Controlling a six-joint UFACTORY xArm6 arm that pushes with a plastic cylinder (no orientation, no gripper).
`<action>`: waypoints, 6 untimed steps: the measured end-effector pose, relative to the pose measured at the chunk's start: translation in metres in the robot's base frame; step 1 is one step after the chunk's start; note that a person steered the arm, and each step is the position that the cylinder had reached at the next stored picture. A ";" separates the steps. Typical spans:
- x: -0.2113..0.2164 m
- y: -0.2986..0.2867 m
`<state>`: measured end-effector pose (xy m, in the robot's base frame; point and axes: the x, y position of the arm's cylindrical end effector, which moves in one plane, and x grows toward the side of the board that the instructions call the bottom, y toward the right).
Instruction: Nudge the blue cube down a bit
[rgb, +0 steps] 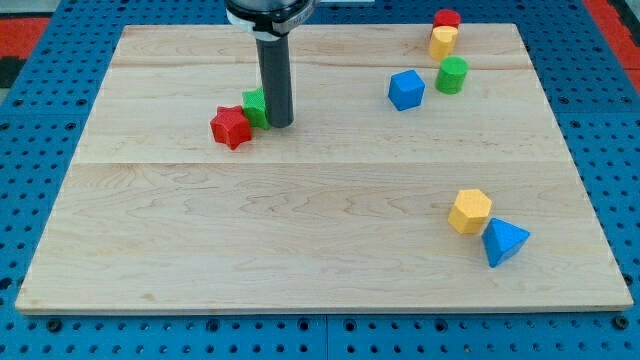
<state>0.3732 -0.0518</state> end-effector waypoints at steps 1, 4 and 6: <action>-0.012 -0.004; -0.091 0.042; -0.097 0.164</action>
